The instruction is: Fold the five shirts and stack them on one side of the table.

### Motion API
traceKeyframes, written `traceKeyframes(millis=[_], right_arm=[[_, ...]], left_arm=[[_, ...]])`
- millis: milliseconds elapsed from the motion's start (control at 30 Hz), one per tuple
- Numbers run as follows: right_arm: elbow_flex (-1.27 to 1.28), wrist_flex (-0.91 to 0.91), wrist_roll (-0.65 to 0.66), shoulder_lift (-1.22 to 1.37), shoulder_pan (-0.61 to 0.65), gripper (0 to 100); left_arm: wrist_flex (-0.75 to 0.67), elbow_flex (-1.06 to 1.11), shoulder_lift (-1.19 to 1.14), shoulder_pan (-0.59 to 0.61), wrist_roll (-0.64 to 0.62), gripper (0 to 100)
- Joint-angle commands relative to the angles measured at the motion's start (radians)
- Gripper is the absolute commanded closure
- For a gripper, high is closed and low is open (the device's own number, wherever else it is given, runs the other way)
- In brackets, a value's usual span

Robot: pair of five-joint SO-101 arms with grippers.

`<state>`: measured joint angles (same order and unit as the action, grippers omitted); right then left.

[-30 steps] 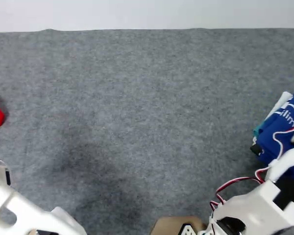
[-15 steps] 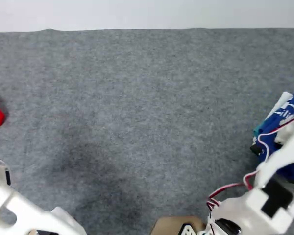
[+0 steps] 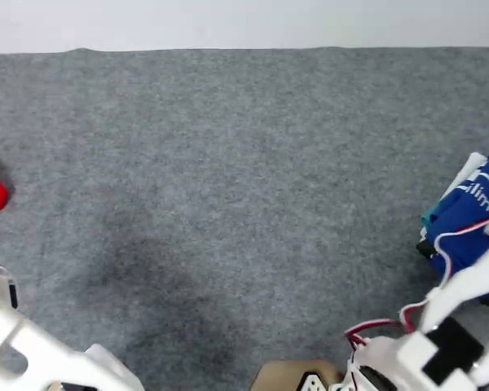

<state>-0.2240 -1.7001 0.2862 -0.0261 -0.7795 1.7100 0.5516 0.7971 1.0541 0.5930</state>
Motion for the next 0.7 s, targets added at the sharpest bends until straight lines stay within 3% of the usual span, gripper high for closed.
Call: traceKeyframes(millis=[0, 400, 667], right_arm=[[-0.052, 0.019, -0.002, 0.064, -0.067, 98.9], [-0.055, 0.010, -0.003, 0.354, -0.099, 98.9], [-0.055, -0.059, -0.003, 0.154, -0.097, 98.9]], left_arm=[[-0.008, -0.039, 0.018, -0.005, 0.009, 100], [0.018, -0.039, 0.018, 0.003, 0.009, 100], [0.026, -0.039, 0.018, -0.005, 0.009, 100]])
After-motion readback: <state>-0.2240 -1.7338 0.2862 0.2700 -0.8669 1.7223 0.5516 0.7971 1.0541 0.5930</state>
